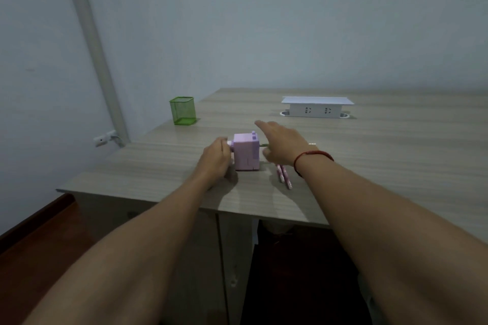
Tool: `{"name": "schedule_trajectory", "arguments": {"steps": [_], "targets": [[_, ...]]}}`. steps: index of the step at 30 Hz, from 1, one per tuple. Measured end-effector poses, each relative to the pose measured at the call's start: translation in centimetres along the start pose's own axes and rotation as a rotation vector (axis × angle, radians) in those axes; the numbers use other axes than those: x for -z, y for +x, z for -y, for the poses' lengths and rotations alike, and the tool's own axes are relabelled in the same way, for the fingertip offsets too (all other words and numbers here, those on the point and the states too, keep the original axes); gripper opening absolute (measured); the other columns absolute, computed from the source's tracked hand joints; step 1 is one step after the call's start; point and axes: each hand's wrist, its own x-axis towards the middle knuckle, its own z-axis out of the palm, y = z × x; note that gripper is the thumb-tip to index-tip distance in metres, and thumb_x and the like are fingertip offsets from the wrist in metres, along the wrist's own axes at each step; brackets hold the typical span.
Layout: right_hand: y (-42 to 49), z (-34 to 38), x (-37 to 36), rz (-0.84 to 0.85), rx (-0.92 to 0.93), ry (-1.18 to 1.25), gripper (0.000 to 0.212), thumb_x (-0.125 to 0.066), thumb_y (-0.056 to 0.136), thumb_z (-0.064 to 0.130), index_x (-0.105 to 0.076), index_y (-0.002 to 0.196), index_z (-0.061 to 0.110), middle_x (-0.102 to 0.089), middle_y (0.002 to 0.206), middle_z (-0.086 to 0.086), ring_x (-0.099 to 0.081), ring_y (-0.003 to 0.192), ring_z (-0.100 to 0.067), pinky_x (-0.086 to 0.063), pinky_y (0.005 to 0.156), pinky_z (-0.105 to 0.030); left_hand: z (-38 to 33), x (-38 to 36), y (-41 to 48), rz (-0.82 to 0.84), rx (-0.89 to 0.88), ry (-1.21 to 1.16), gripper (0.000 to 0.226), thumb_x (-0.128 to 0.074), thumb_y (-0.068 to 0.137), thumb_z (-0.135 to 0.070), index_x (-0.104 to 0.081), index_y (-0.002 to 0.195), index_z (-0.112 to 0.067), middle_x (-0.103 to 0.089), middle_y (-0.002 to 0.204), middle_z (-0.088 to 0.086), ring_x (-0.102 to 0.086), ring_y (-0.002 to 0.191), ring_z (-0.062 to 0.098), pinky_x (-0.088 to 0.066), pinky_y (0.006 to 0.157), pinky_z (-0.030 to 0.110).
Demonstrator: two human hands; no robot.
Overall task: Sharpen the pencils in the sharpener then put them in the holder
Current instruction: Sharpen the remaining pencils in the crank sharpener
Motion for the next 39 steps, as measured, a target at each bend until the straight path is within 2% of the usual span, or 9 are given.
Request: {"name": "schedule_trajectory", "arguments": {"steps": [3,5,10,16,19,23,28,35,39], "targets": [[0.3,2.1,0.2,0.092,0.075,0.068,0.090,-0.066,0.083,0.022,-0.011,0.155,0.024,-0.018,0.160,0.000,-0.046,0.133,-0.030,-0.043,0.106,-0.042,0.9,0.4,-0.6,0.087,-0.062,0.089,0.028,-0.035,0.097,-0.020,-0.060,0.106,-0.008,-0.066,0.107,0.016,-0.059,0.092,0.029,-0.046,0.077,0.035],[0.6,3.5,-0.3,0.143,0.070,0.051,0.091,-0.068,0.083,0.023,-0.012,0.154,0.023,-0.013,0.161,0.001,-0.041,0.137,-0.031,-0.041,0.108,-0.045,1.2,0.8,-0.8,0.154,-0.087,0.213,0.024,-0.039,0.094,-0.015,-0.062,0.096,-0.006,-0.067,0.104,0.019,-0.061,0.095,0.033,-0.047,0.079,0.036],[1.1,5.7,-1.8,0.054,-0.066,-0.067,0.070,-0.065,0.085,0.022,-0.030,0.144,0.012,-0.032,0.147,-0.011,-0.047,0.127,-0.035,-0.048,0.096,-0.045,1.4,1.5,-0.5,0.251,-0.117,0.432,0.027,-0.043,0.095,-0.014,-0.068,0.103,-0.009,-0.068,0.110,0.015,-0.062,0.101,0.031,-0.050,0.089,0.038],[1.2,5.8,-2.4,0.007,-0.088,-0.063,0.055,-0.066,0.085,0.020,-0.040,0.133,0.012,-0.046,0.134,-0.011,-0.053,0.118,-0.036,-0.048,0.093,-0.047,1.2,1.6,0.7,0.301,-0.178,0.631,0.023,-0.049,0.095,-0.019,-0.064,0.113,-0.013,-0.067,0.111,0.012,-0.063,0.101,0.027,-0.051,0.090,0.038],[1.4,5.5,-2.6,0.004,-0.087,-0.025,0.058,-0.066,0.085,0.026,-0.039,0.135,0.013,-0.043,0.136,-0.011,-0.053,0.118,-0.037,-0.047,0.095,-0.048,1.5,1.8,1.0,0.283,-0.260,0.654,0.021,-0.055,0.092,-0.022,-0.061,0.111,-0.014,-0.067,0.110,0.009,-0.064,0.100,0.024,-0.051,0.090,0.037],[1.5,5.2,-3.3,-0.012,-0.057,-0.037,0.075,-0.074,0.078,0.035,-0.035,0.139,0.015,-0.041,0.139,-0.009,-0.053,0.117,-0.038,-0.044,0.095,-0.048,2.0,2.1,1.8,0.263,-0.378,0.700,0.021,-0.057,0.091,-0.024,-0.059,0.109,-0.016,-0.066,0.109,0.009,-0.063,0.097,0.024,-0.051,0.085,0.036],[2.0,4.9,-3.7,-0.019,-0.053,-0.030,0.085,-0.079,0.073,0.040,-0.034,0.141,0.017,-0.042,0.139,-0.008,-0.053,0.118,-0.035,-0.044,0.094,-0.047,1.5,3.2,4.4,0.239,-0.501,0.880,0.021,-0.047,0.091,-0.007,-0.057,0.110,-0.008,-0.065,0.111,0.012,-0.061,0.103,0.031,-0.046,0.081,0.039],[2.6,5.4,-4.1,-0.031,-0.098,-0.103,0.073,-0.075,0.078,0.034,-0.037,0.137,0.014,-0.046,0.135,-0.009,-0.056,0.114,-0.032,-0.048,0.091,-0.045,0.2,4.6,5.8,0.111,-0.597,0.723,0.014,-0.046,0.095,-0.003,-0.058,0.103,-0.004,-0.066,0.100,0.018,-0.062,0.093,0.036,-0.045,0.073,0.039],[2.8,5.7,-3.9,0.017,-0.116,-0.147,0.084,-0.075,0.080,0.035,-0.029,0.145,0.010,-0.040,0.142,-0.009,-0.049,0.126,-0.029,-0.046,0.099,-0.047,0.4,4.7,4.7,0.079,-0.570,0.660,0.012,-0.045,0.096,-0.002,-0.057,0.098,-0.001,-0.065,0.095,0.022,-0.061,0.087,0.037,-0.039,0.067,0.035]]}}
